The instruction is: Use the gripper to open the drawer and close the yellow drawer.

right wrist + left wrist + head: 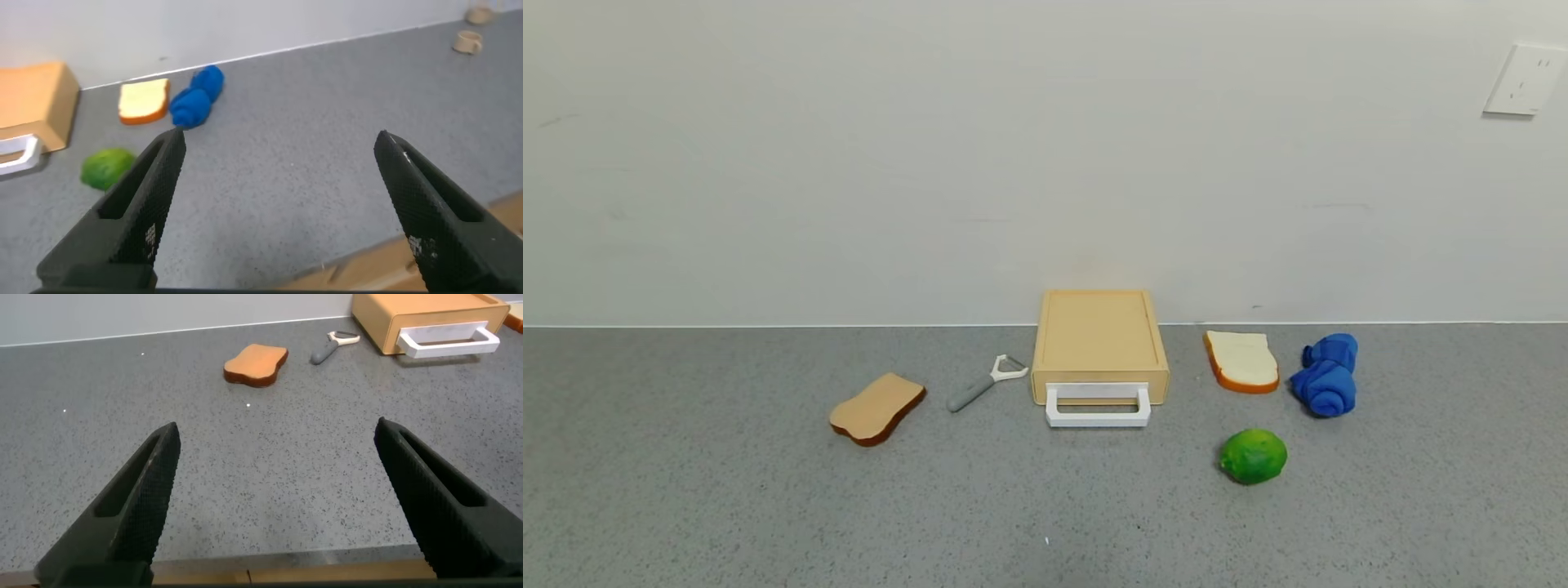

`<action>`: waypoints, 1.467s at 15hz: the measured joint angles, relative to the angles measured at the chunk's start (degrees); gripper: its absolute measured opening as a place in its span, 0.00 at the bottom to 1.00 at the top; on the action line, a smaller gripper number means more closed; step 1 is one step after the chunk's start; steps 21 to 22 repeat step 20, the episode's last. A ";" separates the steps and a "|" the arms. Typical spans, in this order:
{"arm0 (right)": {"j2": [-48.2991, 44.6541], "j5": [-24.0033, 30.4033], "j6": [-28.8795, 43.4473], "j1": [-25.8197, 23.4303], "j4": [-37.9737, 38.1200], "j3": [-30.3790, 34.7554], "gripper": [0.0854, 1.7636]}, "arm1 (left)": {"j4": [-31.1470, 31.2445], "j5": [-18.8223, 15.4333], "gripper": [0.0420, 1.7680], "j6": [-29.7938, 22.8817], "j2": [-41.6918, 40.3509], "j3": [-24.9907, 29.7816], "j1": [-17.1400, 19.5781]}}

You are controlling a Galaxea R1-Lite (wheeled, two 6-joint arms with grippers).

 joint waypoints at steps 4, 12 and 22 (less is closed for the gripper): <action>-8.98 9.95 -1.11 -0.48 -0.55 4.39 0.96 | 0.00 -0.01 0.97 0.00 0.00 0.00 0.00; -17.42 13.18 -10.47 -0.72 -18.81 24.61 0.96 | 0.00 0.00 0.97 0.00 0.00 0.00 0.00; -17.69 17.44 -5.75 -0.74 -14.58 29.20 0.96 | 0.00 -0.01 0.97 0.05 0.00 0.00 0.00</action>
